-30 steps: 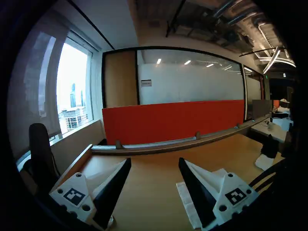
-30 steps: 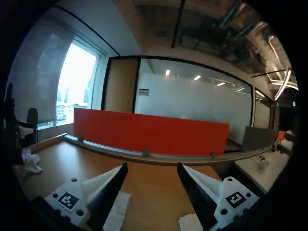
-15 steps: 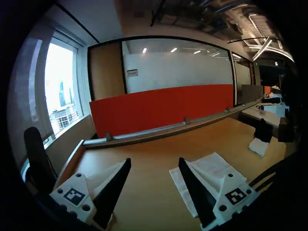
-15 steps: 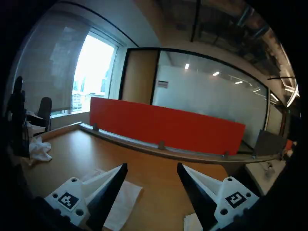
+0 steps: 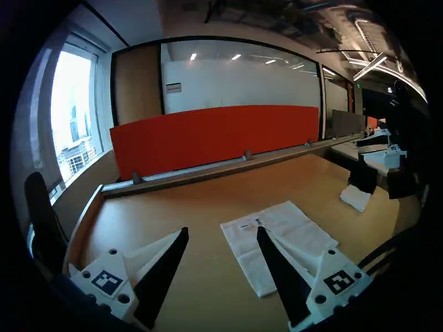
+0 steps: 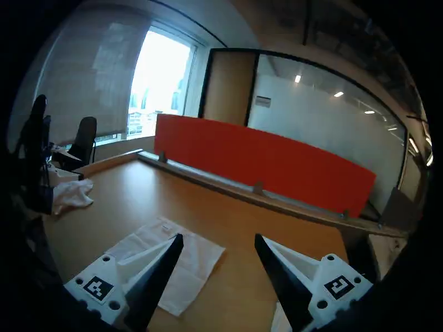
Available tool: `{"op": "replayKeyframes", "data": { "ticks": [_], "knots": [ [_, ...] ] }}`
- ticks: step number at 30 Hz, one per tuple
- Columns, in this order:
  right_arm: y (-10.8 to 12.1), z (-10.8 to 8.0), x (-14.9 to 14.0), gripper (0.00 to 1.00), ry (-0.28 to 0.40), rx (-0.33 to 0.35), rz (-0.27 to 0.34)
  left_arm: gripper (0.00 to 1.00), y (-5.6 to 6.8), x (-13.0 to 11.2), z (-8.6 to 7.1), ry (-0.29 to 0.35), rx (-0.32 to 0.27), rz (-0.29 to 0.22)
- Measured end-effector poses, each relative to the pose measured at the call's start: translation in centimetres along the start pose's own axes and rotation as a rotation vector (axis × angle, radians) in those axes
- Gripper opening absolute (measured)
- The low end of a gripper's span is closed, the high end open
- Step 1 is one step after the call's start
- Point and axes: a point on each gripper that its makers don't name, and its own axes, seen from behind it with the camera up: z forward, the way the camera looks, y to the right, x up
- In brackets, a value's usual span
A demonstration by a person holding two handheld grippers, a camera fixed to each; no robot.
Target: Fold towel
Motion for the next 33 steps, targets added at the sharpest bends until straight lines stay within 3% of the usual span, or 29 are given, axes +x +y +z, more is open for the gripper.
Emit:
{"op": "replayKeyframes", "data": {
  "ticks": [14, 33],
  "knots": [
    [-2.3, 1.2, -5.6, 1.0, -0.13, 0.121, -0.033, 0.92, 3.9, -5.0, 1.7, -0.116, -0.136, 0.016],
    [-5.6, 4.8, -16.9, 1.0, -0.303, 0.19, -0.055, 0.92, 8.3, -14.6, 6.1, -0.3, -0.259, 0.076]
  ]
}}
